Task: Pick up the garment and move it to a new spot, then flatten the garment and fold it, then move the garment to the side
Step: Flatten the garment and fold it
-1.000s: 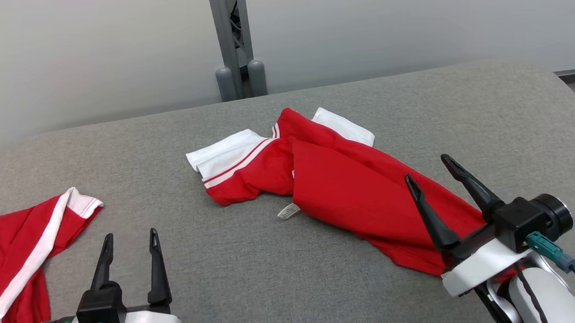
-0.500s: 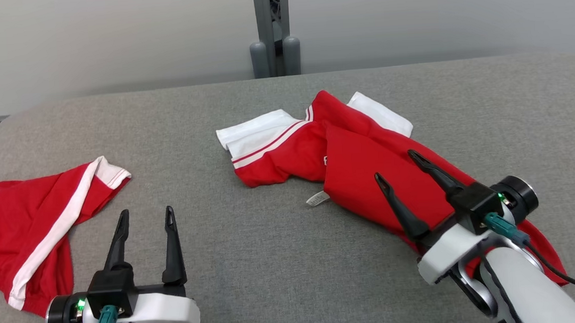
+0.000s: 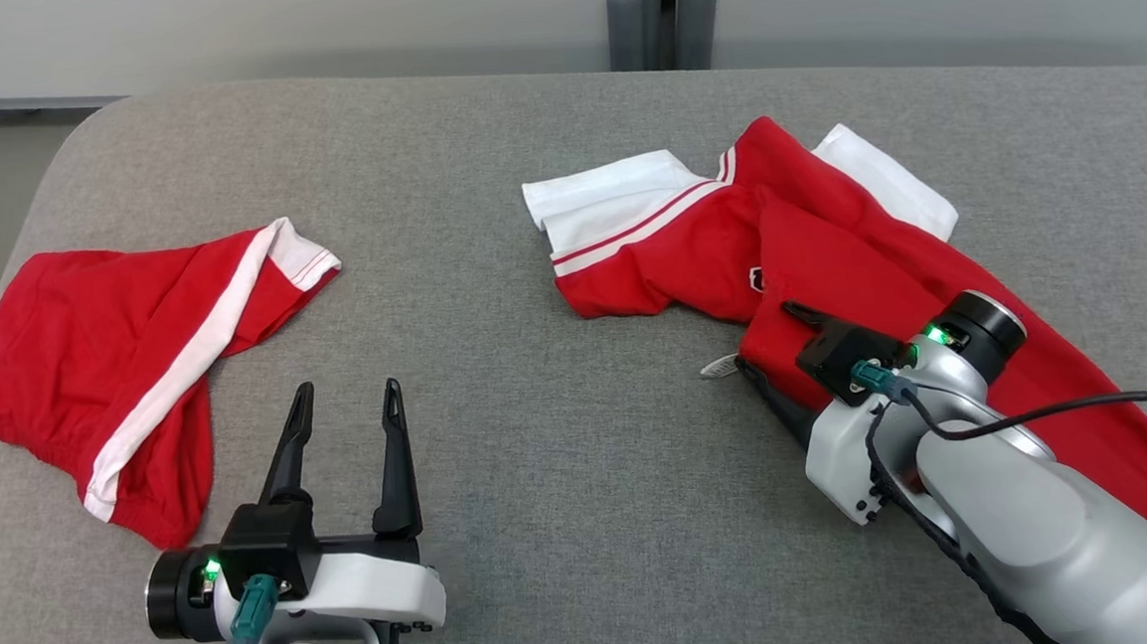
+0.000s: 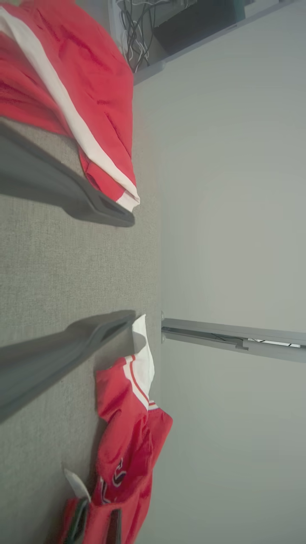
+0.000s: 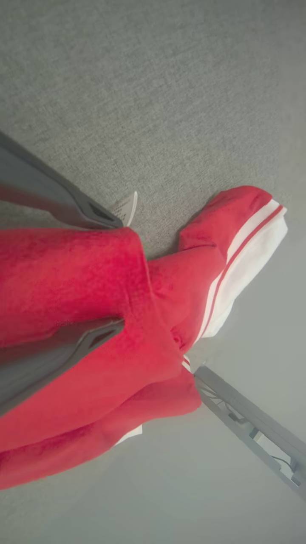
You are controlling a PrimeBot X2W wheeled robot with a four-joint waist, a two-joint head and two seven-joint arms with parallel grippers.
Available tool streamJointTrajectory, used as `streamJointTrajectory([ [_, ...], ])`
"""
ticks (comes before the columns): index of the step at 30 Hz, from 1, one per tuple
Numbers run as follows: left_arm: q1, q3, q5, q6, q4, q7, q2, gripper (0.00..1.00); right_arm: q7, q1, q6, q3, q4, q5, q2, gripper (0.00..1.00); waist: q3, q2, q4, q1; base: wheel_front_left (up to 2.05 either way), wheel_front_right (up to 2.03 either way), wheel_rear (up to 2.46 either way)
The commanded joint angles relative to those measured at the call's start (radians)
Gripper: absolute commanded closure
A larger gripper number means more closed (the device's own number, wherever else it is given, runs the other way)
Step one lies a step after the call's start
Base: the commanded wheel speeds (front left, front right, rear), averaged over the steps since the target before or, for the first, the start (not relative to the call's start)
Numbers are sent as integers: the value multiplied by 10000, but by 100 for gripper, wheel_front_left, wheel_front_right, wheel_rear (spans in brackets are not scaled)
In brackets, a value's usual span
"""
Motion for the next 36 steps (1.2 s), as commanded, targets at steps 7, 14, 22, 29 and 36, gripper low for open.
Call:
streamJointTrajectory([
  [7, -195, -141, -202, 137, 28, -28, 41, 0, -143, -637, -5, 583, 1050, 86, -26, 100, 83, 0, 254, 0, 0, 0, 0],
  [14, -132, -52, -194, 166, 72, -28, 44, 0, -555, -797, -3, 536, 1152, 452, 179, 100, -30, 0, 100, 0, 0, 0, 0],
  [22, 83, 179, -90, 23, 166, -28, 44, 0, -720, -484, -3, 1479, -1270, 1518, 89, 100, -575, 0, -649, 0, 0, 0, 0],
  [29, 402, 435, -27, -120, 314, -28, 47, 0, 330, -283, -5, 4736, -4809, 4603, -1666, 100, -1311, 0, -1676, 0, 0, 0, 0],
  [36, 462, 506, -85, -207, 367, -28, 42, 0, 4384, 838, -6, 4946, -9132, 5946, -3879, 100, -1636, 0, -2383, 0, 0, 0, 0],
])
